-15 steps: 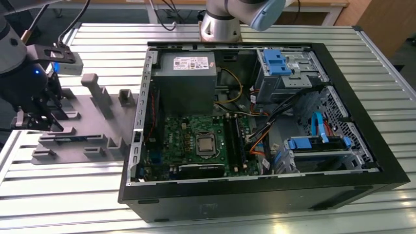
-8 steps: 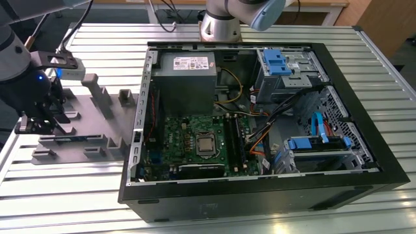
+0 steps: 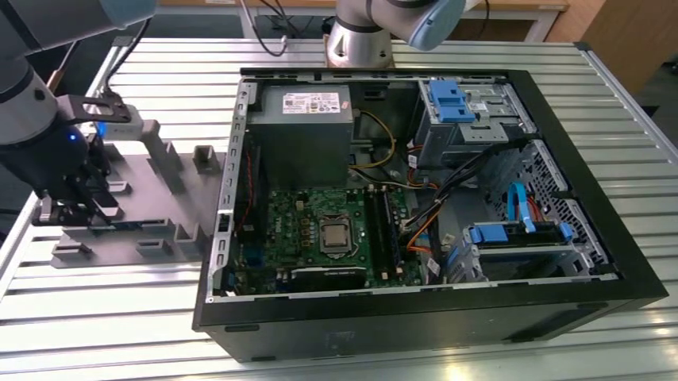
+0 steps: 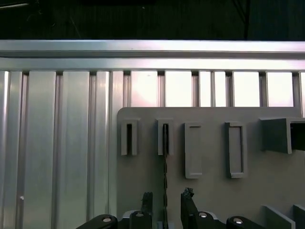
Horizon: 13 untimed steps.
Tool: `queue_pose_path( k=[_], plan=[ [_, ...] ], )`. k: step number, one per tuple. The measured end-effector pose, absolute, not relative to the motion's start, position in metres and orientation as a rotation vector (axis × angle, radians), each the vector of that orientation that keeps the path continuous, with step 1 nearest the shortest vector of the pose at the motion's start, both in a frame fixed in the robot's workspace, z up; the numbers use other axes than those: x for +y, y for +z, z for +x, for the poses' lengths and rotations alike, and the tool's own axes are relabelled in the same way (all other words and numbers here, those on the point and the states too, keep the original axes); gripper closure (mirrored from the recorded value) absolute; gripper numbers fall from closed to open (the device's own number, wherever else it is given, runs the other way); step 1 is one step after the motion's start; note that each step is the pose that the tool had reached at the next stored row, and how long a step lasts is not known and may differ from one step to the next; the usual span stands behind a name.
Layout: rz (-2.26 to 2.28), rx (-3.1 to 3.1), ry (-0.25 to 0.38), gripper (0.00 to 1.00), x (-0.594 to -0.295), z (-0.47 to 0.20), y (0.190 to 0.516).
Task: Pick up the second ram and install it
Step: 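Pick up the second ram and move it above second insertion slot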
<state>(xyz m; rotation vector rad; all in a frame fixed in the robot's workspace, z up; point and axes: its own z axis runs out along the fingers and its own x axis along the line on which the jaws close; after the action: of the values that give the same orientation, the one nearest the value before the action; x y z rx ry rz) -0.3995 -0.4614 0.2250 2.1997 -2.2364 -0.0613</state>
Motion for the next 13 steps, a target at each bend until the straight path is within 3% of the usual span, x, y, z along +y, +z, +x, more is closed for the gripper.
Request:
queue_pose_path(
  k=[13],
  plan=[
    [2.204, -2.232, -0.061, 0.63, -0.462, -0.404, 0.213]
  ],
)
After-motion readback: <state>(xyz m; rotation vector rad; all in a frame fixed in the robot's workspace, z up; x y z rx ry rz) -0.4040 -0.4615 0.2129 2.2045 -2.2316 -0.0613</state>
